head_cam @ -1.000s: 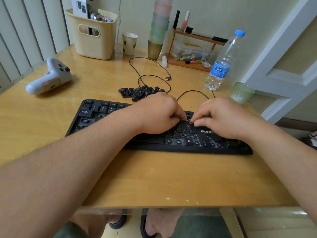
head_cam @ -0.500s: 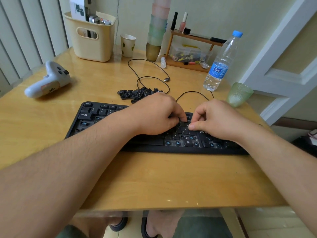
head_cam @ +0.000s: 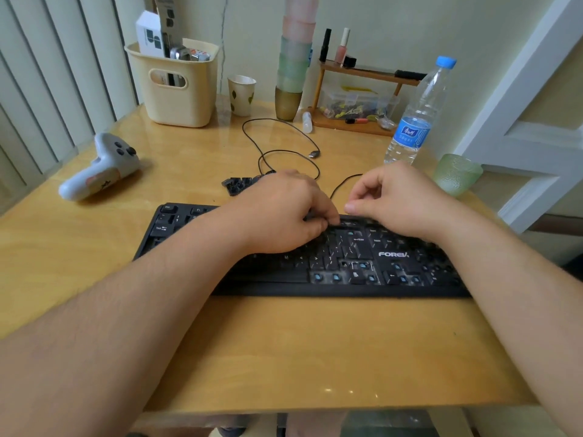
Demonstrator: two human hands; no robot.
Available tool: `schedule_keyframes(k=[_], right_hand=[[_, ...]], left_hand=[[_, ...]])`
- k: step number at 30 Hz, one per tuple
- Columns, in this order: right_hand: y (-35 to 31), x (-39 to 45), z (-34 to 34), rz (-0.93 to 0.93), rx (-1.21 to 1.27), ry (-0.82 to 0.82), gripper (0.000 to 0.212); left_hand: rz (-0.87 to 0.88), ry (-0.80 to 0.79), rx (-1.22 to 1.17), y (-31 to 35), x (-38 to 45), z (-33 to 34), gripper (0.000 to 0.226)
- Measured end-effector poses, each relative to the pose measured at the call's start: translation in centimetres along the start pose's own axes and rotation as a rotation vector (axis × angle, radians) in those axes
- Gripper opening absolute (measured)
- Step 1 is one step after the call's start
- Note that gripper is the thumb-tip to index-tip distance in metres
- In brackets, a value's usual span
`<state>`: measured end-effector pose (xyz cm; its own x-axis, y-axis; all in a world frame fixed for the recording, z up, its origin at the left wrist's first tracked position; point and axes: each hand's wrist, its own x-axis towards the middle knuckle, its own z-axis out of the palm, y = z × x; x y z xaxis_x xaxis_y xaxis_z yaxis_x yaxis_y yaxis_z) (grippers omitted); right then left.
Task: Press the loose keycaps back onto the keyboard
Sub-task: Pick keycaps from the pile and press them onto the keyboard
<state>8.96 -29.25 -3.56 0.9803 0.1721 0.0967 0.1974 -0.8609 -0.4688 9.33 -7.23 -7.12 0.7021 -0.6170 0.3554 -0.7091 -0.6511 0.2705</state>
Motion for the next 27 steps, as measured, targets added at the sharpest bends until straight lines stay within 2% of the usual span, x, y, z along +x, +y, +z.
schedule_keyframes(k=[3, 7, 9, 13, 17, 22, 27], right_hand=[[-1.1, 2.0, 1.4, -0.016, 0.005, 0.031, 0.003], [-2.2, 4.7, 2.7, 0.02, -0.113, 0.024, 0.02], [-2.7, 5.2, 3.3, 0.032, -0.117, -0.006, 0.024], [-3.2, 4.9, 4.1, 0.03, -0.08, -0.067, 0.01], [-3.8, 4.7, 4.8, 0.068, -0.138, -0.094, 0.022], [-4.2, 4.8, 4.8, 0.114, -0.153, -0.09, 0.006], [-4.1, 4.1, 4.2, 0.143, -0.056, -0.056, 0.012]], left_hand=[[-0.183, 0.088, 0.098, -2.3, -0.4, -1.9, 0.026], [-0.421, 0.073, 0.173, -5.1, -1.0, -2.9, 0.032], [-0.48, 0.055, 0.162, -5.3, -1.0, -2.9, 0.031], [-0.479, 0.05, 0.135, -4.4, -0.8, -2.2, 0.03], [-0.454, 0.045, 0.13, -3.4, -0.6, -1.5, 0.028], [-0.401, 0.085, 0.12, -2.4, -0.4, -1.2, 0.029], [-0.408, 0.123, 0.039, -1.9, -0.2, -1.1, 0.028]])
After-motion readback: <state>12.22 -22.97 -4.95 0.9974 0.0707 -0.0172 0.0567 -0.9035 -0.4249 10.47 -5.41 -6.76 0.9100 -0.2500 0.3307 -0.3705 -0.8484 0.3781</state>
